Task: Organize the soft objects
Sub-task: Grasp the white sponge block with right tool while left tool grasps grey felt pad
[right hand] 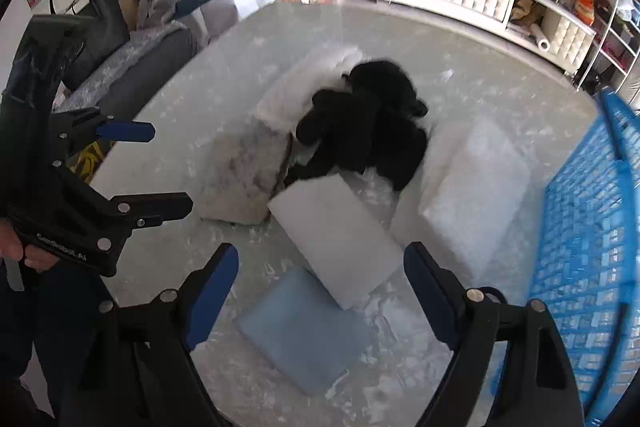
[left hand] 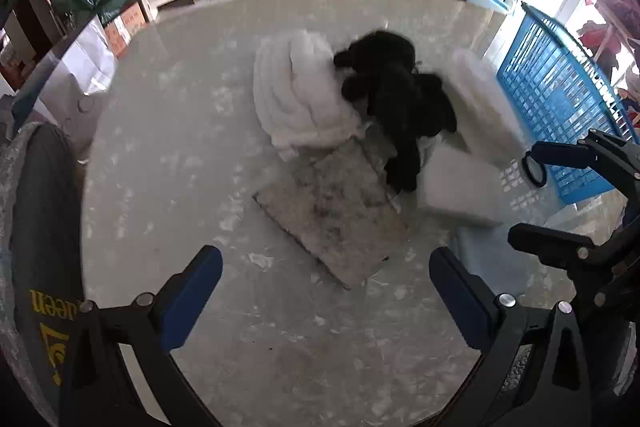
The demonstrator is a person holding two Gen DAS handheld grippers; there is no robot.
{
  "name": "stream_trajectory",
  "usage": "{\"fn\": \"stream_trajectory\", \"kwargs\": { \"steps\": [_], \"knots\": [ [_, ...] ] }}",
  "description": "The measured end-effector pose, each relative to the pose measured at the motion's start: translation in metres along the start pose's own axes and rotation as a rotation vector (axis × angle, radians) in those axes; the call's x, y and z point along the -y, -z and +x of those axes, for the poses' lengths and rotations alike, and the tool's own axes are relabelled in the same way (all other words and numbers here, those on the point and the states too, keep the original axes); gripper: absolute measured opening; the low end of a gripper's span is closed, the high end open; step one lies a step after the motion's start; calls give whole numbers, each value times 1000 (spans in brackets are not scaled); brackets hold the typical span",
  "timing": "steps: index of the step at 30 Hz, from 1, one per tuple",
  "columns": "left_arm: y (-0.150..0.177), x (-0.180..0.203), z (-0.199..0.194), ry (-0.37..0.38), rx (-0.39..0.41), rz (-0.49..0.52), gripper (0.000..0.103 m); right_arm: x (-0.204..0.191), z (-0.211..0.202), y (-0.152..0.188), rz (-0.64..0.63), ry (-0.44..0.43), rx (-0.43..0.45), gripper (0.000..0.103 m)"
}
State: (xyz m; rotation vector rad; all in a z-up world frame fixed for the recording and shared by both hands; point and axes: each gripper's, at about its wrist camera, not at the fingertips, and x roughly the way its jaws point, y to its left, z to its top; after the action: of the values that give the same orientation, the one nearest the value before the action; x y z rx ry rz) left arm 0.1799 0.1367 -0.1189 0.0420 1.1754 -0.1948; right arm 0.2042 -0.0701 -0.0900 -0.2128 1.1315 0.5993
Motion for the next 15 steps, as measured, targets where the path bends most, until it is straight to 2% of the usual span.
{"fn": "stream_trajectory", "kwargs": {
  "steps": [3, 7, 10, 12, 15],
  "knots": [
    [0, -1, 16, 8, -37, 10, 103, 1, 13, 1, -9, 2, -30, 79],
    [-4, 0, 36, -28, -70, 42, 103, 1, 31, -1, -16, 18, -53, 74],
    [-5, 2, 48, -34, -83, 67, 103, 2, 33, -1, -26, 20, -62, 74],
    [-6, 2, 56, -46, -102, 72, 103, 3, 33, -2, -45, 53, -56, 73],
    [-8, -2, 65, -22, -108, 49, 103, 5, 28, -3, -58, 81, -57, 69]
  ]
}}
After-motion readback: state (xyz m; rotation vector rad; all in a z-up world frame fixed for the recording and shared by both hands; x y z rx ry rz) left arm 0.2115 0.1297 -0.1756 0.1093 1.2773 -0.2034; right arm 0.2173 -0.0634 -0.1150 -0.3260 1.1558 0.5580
